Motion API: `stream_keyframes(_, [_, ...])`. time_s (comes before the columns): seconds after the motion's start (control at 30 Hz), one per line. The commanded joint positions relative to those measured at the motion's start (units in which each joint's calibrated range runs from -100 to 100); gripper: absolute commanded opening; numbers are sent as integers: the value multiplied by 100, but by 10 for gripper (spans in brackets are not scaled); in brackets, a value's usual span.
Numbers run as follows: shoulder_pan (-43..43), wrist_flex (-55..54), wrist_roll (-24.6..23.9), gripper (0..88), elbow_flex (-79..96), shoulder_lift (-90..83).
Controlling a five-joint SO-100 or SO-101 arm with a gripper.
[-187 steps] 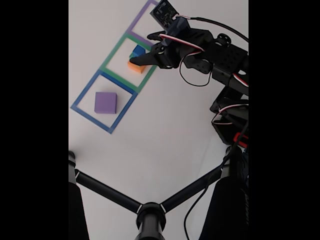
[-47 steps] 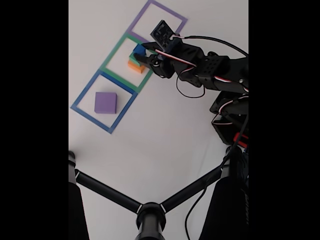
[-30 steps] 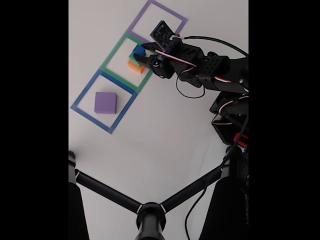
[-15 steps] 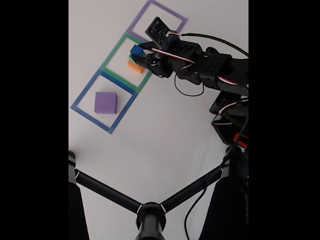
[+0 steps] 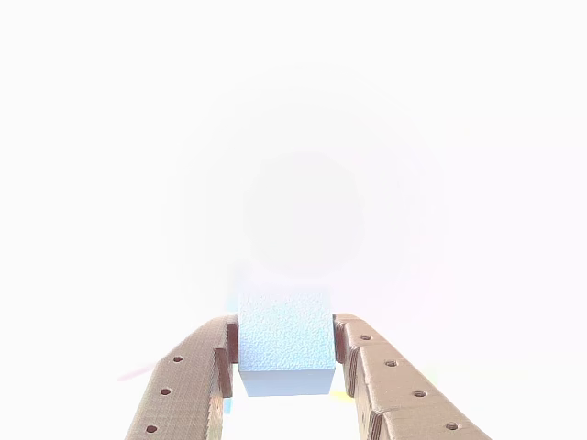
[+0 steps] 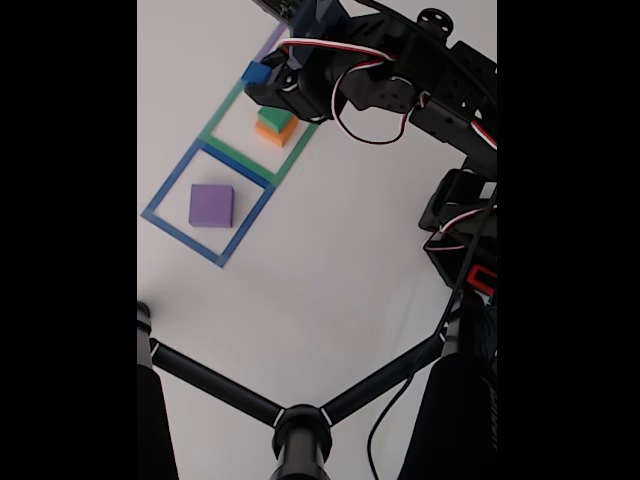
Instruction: Tower of hanoi
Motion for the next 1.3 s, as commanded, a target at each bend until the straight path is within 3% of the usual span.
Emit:
stream_keyframes(0.0, [-295,901,59,33,-1137,-145])
stream_keyframes(0.27, [-851,2011,59,32,-2219,-16])
stream_keyframes(0.63, [-1628,1541,59,29,-1773,250])
stream_keyframes(0.93, [-1791,-1018,59,26,499,468])
stream_keyframes(1.27, [-1839,-4791,59,26,2499,1687])
